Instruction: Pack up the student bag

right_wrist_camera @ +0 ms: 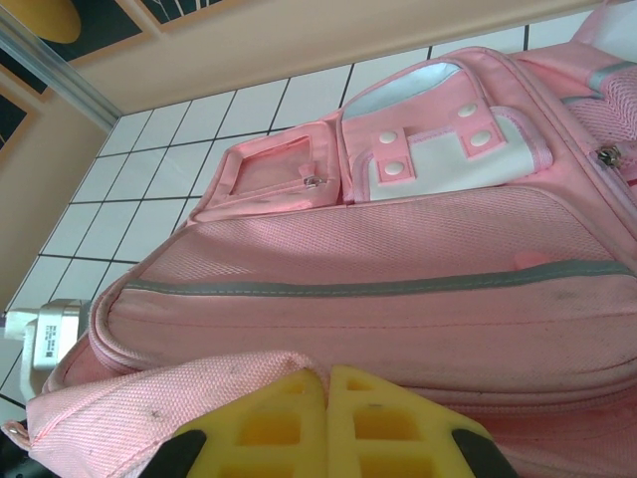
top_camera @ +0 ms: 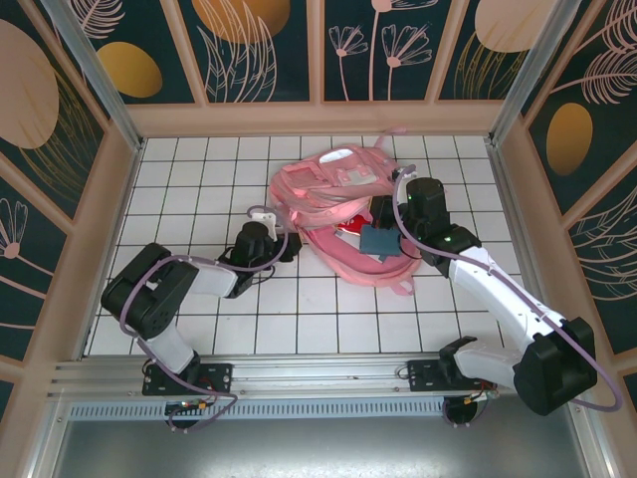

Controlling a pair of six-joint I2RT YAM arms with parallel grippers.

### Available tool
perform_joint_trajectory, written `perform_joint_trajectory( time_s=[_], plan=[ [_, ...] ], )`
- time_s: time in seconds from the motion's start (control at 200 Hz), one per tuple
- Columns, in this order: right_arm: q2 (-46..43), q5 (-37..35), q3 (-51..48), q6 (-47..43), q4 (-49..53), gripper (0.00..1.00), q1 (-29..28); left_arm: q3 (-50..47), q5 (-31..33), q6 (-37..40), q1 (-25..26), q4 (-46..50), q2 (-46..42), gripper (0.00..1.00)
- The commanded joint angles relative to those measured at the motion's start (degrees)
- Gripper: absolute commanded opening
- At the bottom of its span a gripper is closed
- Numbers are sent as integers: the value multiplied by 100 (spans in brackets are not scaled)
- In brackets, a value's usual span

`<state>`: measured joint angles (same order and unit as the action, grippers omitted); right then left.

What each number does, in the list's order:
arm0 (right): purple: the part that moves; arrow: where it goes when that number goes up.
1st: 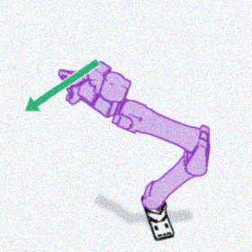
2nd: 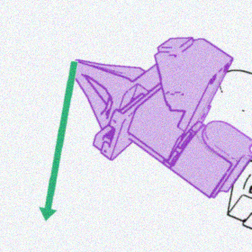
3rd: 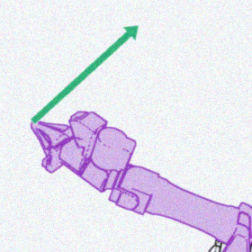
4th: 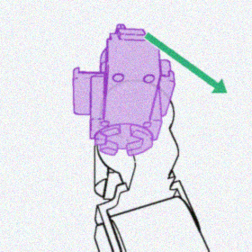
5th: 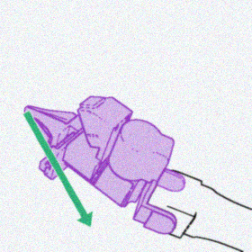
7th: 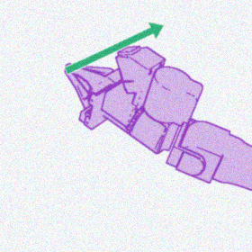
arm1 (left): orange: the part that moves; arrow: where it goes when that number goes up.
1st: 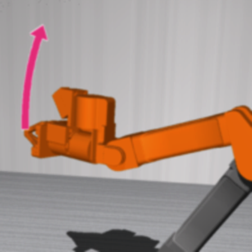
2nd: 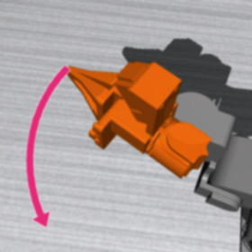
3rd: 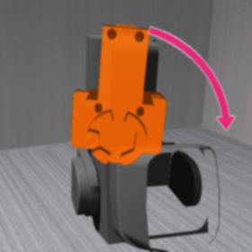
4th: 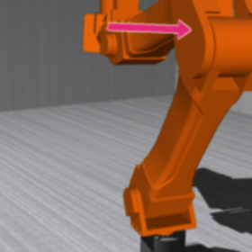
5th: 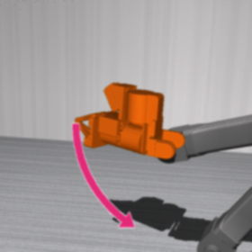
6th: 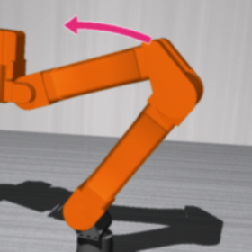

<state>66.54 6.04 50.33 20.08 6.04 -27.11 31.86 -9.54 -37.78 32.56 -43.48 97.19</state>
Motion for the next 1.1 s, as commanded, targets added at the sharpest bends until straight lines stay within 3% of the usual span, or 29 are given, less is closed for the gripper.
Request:
perform_joint_trajectory(
  time_s=[0.0, 0.38, 0.53, 0.761, 0.876, 0.971, 1.096],
  plan=[
    [-25, -103, 163, 106, -252, 5, -40, 209, -295, -45, -32, -268, 147, 22],
    [-29, -112, 163, 93, -247, 5, -40, 475, 23, 22, -37, 13, 380, 18],
    [-12, -88, 167, 97, -269, 5, -48, 687, -127, 77, -32, 34, 454, 30],
    [-33, -103, 177, 102, -227, 5, -54, 875, -101, 153, -32, 182, 589, 23],
    [-50, -121, 165, 102, -232, 5, -56, 743, -17, 145, -30, 138, 533, 13],
    [-40, -112, 170, 106, -250, 5, -57, 652, 40, 166, -30, 159, 455, 12],
    [-26, -95, 168, 119, -266, 5, -57, 587, 3, 218, -31, 252, 322, 0]
  ],
)
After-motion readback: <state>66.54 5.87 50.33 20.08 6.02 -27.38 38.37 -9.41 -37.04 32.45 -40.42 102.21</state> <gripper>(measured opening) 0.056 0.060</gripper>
